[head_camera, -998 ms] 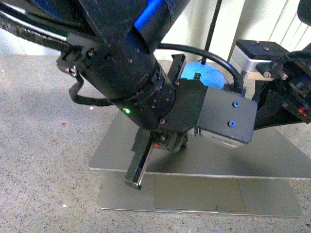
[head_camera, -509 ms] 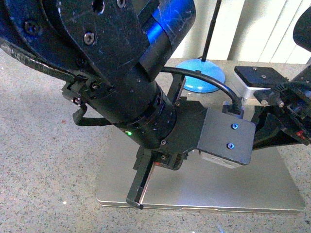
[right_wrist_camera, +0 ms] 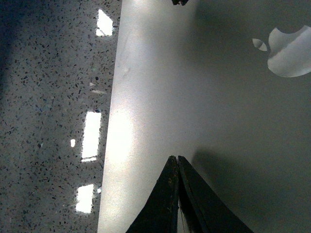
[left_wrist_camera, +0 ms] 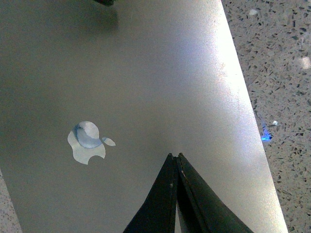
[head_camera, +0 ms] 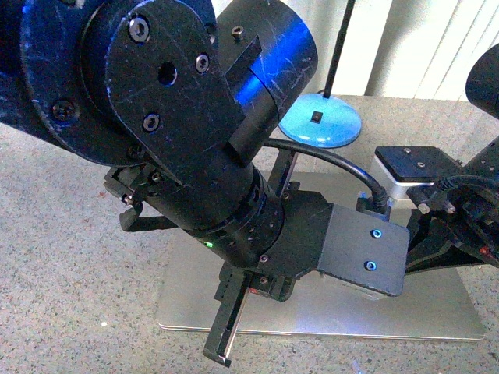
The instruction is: Close laptop
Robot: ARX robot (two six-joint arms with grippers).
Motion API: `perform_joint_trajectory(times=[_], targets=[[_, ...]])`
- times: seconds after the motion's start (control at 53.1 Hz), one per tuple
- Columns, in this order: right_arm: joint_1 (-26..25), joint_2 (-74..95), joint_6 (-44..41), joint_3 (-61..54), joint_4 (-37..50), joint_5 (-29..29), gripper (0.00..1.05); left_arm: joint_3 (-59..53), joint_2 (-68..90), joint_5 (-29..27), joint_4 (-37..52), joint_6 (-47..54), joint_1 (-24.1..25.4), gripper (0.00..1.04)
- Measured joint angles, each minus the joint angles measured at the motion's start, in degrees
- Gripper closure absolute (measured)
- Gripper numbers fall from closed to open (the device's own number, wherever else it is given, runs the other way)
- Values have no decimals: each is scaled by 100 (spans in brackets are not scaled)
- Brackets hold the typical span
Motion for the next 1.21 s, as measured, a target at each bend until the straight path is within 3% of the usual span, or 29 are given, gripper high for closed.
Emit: perform_joint_trajectory(times=[0.923, 1.074, 1.205], targets=[[118, -599, 789, -697, 1386, -695, 102, -444, -1062, 247, 1034, -1113, 238, 101], [118, -1567, 1674, -986, 2802, -1353, 102, -785, -1847, 212, 2225, -2306, 564, 101], [120, -2468, 2824, -1427, 4610, -1147, 102, -1032, -2608, 13, 3025, -3418, 977, 101]])
